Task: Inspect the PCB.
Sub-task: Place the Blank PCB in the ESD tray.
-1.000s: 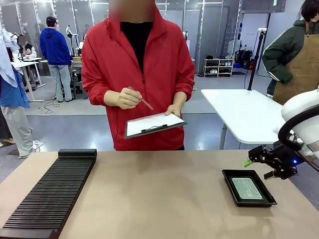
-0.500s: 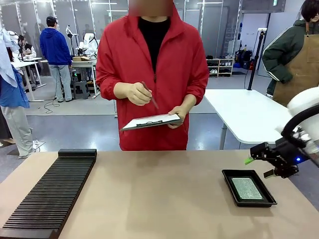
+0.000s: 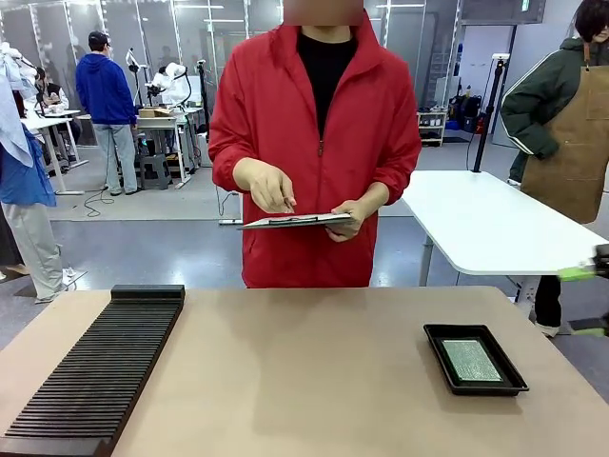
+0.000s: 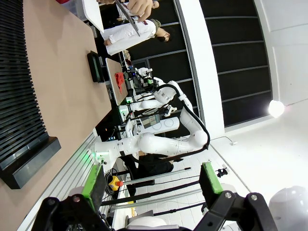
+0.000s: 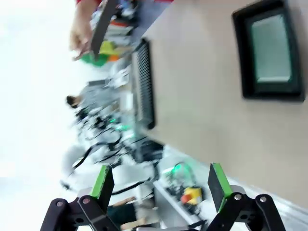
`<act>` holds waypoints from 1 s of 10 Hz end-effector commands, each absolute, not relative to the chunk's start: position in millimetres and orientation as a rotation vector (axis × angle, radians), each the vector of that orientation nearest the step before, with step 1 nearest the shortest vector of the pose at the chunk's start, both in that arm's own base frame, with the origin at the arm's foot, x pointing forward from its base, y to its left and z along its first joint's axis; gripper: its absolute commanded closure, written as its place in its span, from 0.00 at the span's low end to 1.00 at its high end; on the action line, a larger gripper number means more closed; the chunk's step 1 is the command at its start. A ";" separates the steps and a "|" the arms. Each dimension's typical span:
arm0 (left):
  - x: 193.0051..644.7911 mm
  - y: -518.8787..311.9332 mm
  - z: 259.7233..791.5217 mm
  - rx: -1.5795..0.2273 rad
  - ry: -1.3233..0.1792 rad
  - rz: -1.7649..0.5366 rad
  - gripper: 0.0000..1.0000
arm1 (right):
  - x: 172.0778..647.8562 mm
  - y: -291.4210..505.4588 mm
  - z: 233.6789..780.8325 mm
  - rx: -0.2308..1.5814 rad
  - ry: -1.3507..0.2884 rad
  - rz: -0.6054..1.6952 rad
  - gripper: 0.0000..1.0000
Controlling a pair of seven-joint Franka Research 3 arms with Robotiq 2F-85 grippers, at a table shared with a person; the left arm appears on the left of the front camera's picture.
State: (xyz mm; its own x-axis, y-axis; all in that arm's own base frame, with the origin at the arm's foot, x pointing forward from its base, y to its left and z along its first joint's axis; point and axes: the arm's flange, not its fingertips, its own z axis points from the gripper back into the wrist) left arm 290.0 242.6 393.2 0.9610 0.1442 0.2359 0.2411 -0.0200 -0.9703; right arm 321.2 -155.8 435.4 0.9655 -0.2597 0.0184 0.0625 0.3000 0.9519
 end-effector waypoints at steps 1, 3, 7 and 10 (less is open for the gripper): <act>288.8 242.7 393.9 -1.596 -0.305 -0.079 0.00 | 307.5 -193.7 417.7 1.387 -0.102 -0.145 0.00; 288.8 242.7 393.9 -1.596 -0.305 -0.079 0.00 | 286.9 -213.0 406.3 1.482 -0.043 -0.086 0.00; 288.8 242.7 393.9 -1.596 -0.305 -0.079 0.00 | 275.7 -205.5 403.7 1.566 -0.036 -0.093 0.00; 288.8 242.7 393.9 -1.596 -0.305 -0.079 0.00 | 275.7 -205.5 403.7 1.566 -0.036 -0.093 0.00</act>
State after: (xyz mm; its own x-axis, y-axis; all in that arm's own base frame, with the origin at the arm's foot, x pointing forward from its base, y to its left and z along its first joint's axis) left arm 290.0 242.6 393.2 0.9610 0.1443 0.2359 0.2412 -0.0200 -0.9703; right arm 277.9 -209.6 402.3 0.9961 -0.0724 -0.0500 0.0493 -0.0108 0.9987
